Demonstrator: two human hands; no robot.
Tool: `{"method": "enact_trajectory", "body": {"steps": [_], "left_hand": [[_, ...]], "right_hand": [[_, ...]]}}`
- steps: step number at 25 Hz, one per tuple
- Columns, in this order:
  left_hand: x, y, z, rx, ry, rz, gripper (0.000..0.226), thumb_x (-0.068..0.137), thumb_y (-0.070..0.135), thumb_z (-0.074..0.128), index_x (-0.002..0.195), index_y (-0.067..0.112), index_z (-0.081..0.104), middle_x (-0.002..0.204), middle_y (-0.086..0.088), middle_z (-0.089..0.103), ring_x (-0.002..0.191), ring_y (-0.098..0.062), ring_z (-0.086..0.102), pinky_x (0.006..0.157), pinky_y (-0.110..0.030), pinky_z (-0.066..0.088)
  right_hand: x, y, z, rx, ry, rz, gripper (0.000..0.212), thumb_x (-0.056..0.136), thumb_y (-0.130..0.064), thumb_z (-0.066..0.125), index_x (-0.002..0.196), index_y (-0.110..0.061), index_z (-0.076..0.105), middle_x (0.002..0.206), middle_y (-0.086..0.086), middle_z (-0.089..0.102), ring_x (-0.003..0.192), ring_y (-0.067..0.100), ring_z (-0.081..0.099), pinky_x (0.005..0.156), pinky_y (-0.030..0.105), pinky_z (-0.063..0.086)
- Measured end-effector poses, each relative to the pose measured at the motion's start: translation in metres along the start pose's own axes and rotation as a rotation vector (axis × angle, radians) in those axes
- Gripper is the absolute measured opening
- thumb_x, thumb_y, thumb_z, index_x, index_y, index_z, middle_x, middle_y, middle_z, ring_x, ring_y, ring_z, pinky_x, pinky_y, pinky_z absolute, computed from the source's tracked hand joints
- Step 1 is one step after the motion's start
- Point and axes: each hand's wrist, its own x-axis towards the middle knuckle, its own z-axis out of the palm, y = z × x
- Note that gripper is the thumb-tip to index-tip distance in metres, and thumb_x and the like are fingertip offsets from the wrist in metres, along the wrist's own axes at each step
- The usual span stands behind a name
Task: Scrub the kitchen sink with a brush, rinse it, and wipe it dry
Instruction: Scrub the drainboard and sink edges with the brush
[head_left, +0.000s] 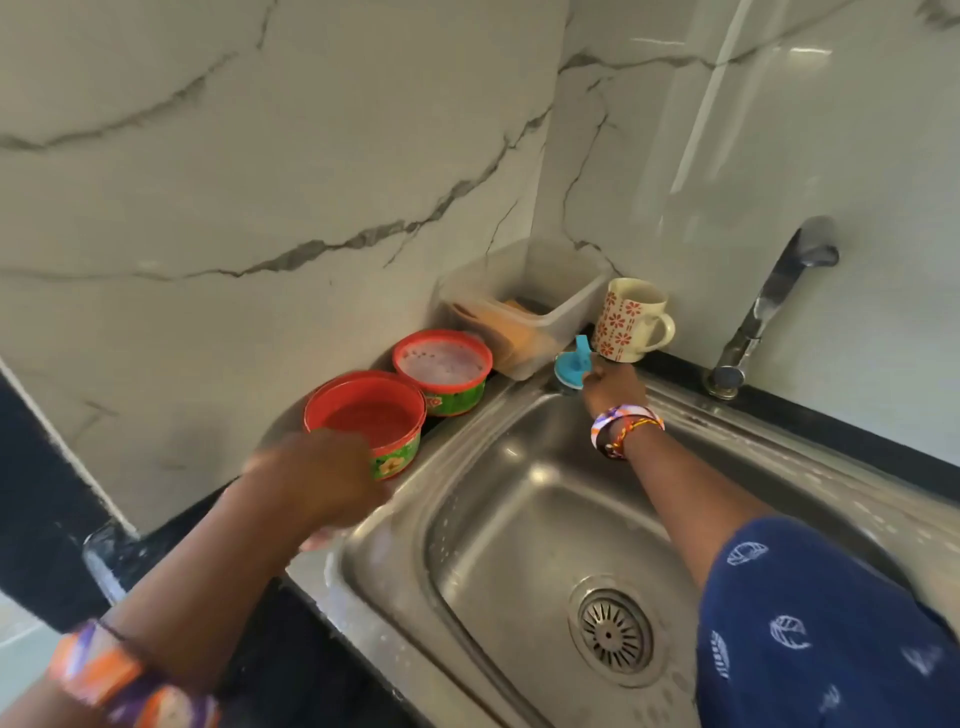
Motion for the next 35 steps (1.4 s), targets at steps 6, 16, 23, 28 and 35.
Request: {"method": "enact_trajectory", "body": {"steps": [6, 16, 23, 28, 35], "left_hand": [[0.055, 0.051, -0.023, 0.105, 0.343, 0.537, 0.043, 0.095, 0.042, 0.045, 0.131, 0.019, 0.049, 0.133, -0.004, 0.05, 0.123, -0.023, 0.048, 0.096, -0.037, 0.041], [0.138, 0.072, -0.043, 0.321, 0.515, 0.743, 0.05, 0.097, 0.024, 0.046, 0.143, 0.007, 0.036, 0.158, -0.01, -0.011, 0.147, -0.025, -0.008, 0.118, -0.042, 0.008], [0.156, 0.08, -0.053, 0.251, 0.42, 0.739, 0.043, 0.095, 0.019, 0.049, 0.137, 0.01, 0.046, 0.16, -0.004, 0.001, 0.146, -0.025, 0.012, 0.11, -0.046, 0.029], [0.151, 0.083, -0.065, 0.287, 0.379, 0.715, 0.046, 0.094, 0.016, 0.05, 0.139, 0.008, 0.043, 0.158, -0.006, 0.009, 0.141, -0.025, 0.027, 0.103, -0.044, 0.036], [0.146, 0.091, -0.075, 0.264, 0.489, 0.625, 0.03, 0.097, 0.015, 0.049, 0.125, 0.006, 0.054, 0.128, -0.012, 0.052, 0.119, -0.028, 0.052, 0.092, -0.036, 0.045]], "right_hand": [[-0.052, 0.007, 0.012, 0.172, -0.173, 0.035, 0.029, 0.094, -0.02, 0.049, 0.12, -0.027, 0.062, 0.067, 0.003, 0.055, 0.047, 0.012, 0.048, 0.042, 0.016, 0.036], [-0.019, -0.015, 0.013, 0.129, -0.074, 0.129, 0.023, 0.093, -0.015, 0.049, 0.107, -0.027, 0.063, 0.063, 0.002, 0.047, 0.046, 0.008, 0.042, 0.044, 0.02, 0.033], [0.016, -0.022, 0.009, 0.06, 0.12, 0.218, 0.034, 0.093, -0.017, 0.05, 0.125, -0.009, 0.059, 0.105, 0.014, 0.064, 0.096, 0.028, 0.06, 0.079, 0.029, 0.043], [-0.011, -0.022, 0.006, -0.035, -0.014, 0.05, 0.036, 0.095, -0.018, 0.048, 0.129, -0.019, 0.057, 0.085, -0.001, 0.063, 0.072, 0.013, 0.058, 0.06, 0.015, 0.044], [-0.013, -0.009, 0.007, -0.073, 0.028, 0.038, 0.037, 0.096, -0.018, 0.045, 0.132, -0.018, 0.054, 0.113, 0.01, 0.067, 0.102, 0.024, 0.064, 0.085, 0.026, 0.048]]}}
